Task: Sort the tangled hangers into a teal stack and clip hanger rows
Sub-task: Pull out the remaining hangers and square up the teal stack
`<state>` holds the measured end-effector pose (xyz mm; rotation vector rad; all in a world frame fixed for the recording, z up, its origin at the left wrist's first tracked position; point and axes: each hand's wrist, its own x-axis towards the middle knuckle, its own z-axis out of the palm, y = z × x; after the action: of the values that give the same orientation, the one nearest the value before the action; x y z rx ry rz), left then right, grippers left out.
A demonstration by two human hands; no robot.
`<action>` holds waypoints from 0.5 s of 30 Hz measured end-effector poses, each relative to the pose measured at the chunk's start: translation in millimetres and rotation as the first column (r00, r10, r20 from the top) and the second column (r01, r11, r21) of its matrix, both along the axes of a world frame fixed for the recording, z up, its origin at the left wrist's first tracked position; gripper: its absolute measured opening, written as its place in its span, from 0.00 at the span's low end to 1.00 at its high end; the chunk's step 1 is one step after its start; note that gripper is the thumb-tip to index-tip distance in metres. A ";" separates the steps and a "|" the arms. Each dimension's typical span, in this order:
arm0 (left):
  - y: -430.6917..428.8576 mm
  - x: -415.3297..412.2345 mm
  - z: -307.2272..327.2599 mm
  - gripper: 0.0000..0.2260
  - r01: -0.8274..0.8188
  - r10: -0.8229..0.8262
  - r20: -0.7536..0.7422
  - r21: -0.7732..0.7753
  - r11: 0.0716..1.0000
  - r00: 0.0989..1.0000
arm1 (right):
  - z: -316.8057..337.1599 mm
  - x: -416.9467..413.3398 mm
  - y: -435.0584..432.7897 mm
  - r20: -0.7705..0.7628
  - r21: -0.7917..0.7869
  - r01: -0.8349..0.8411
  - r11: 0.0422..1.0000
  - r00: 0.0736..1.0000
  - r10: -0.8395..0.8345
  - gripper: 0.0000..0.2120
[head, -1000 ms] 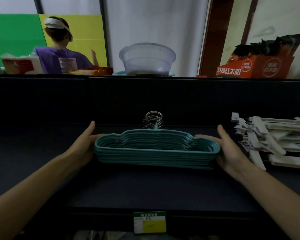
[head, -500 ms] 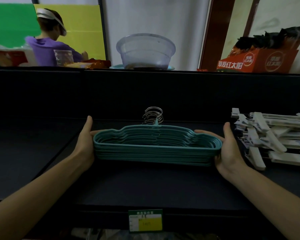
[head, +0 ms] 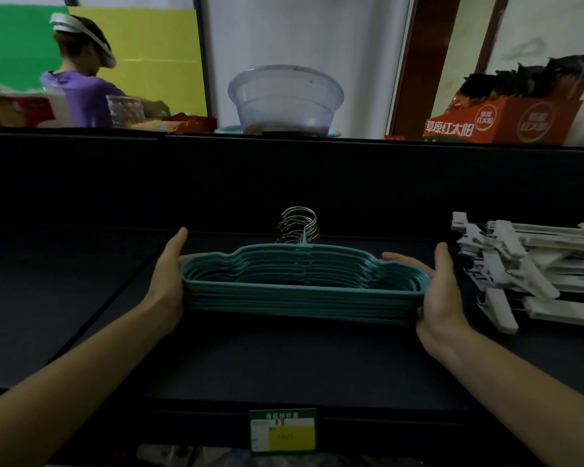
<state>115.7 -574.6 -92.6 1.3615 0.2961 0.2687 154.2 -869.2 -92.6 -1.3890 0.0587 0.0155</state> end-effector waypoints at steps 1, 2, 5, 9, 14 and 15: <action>2.2 -0.4 2.1 0.30 0.060 -0.059 -0.026 0.042 0.997 0.998 | 1.4 1.0 -2.6 -0.011 -0.031 -0.057 0.998 0.998 0.056 0.33; 4.1 -2.2 5.7 0.29 0.130 -0.125 -0.065 0.084 0.988 0.990 | 4.3 1.9 -6.0 -0.023 -0.075 -0.123 0.989 0.992 0.122 0.32; 19.0 -4.8 19.6 0.24 0.408 -0.367 -0.213 0.197 0.892 0.905 | 22.7 3.5 -20.9 -0.091 -0.305 -0.345 0.888 0.938 0.333 0.21; 38.3 9.3 49.0 0.26 0.698 -0.455 -0.530 0.568 0.436 0.715 | 58.9 18.2 -37.4 -0.279 -0.817 -0.467 0.338 0.833 0.477 0.06; 12.5 33.9 71.3 0.03 0.650 -0.059 -0.661 0.747 -0.136 0.748 | 73.5 41.1 -6.2 -0.377 -0.922 -0.318 -0.220 0.867 0.325 0.05; 5.7 36.4 70.7 0.03 0.639 -0.006 -0.655 0.739 -0.214 0.756 | 71.0 43.5 0.5 -0.370 -0.912 -0.283 -0.296 0.880 0.298 0.06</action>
<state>152.0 -569.0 -21.9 3.1045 -0.0526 -0.5413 197.7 -868.7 -21.5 -3.1376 -0.4474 0.5415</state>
